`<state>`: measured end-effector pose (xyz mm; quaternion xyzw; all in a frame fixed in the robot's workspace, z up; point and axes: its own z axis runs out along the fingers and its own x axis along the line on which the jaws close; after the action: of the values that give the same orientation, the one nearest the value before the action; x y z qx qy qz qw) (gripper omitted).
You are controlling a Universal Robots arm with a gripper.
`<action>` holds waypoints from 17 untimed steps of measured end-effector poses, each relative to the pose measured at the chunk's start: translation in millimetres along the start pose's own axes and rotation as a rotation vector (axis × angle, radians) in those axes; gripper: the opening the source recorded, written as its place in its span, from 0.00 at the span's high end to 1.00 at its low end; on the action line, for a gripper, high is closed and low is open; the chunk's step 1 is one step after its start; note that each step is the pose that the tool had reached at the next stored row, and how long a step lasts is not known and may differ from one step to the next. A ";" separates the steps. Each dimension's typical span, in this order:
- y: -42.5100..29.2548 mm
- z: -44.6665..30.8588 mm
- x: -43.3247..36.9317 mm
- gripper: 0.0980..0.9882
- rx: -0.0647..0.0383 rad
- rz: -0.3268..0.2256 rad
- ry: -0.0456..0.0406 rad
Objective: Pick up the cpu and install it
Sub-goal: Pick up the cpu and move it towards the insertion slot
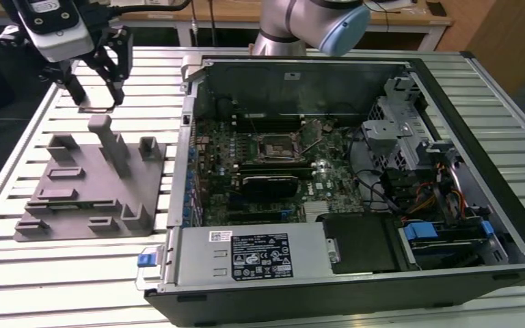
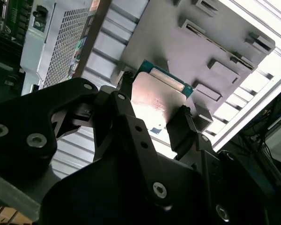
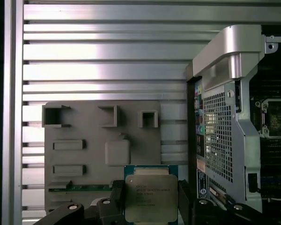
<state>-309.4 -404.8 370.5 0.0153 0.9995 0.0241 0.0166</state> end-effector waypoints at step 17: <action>1.4 1.6 -45.5 0.50 0.000 0.000 0.0000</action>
<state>-263.9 -404.8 370.4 0.0153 0.9995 0.0241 0.0166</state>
